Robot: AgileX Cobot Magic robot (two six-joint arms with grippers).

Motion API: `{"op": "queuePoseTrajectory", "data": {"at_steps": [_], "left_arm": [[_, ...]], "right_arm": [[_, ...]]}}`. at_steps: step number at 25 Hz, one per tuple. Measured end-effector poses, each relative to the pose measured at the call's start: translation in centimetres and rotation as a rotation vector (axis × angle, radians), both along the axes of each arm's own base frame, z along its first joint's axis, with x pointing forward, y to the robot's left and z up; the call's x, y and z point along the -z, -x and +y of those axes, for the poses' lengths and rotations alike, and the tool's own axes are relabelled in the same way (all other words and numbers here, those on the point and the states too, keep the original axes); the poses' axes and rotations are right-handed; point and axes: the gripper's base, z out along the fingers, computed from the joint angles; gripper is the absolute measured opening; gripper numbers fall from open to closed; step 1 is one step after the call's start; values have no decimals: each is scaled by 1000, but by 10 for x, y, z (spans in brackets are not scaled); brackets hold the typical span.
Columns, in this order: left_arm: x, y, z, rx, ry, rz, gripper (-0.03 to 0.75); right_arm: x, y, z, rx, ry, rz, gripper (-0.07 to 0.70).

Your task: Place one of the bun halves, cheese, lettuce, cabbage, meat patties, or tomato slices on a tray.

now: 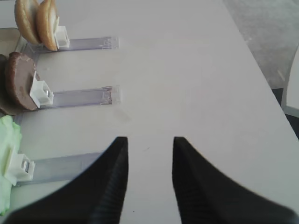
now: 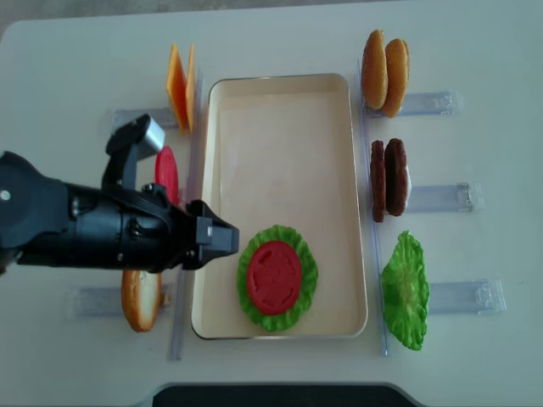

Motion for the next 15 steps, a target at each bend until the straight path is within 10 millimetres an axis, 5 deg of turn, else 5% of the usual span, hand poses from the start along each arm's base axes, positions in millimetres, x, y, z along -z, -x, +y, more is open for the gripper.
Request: {"op": "queuePoseTrajectory", "data": {"at_steps": [7, 15], "left_arm": [[-47, -2, 37, -64, -455, 26, 480], [-50, -3, 76, -188, -731, 96, 435]], "right_arm": [[0, 0, 0, 0, 0, 0, 230], [0, 0, 0, 0, 0, 0, 230]]}}
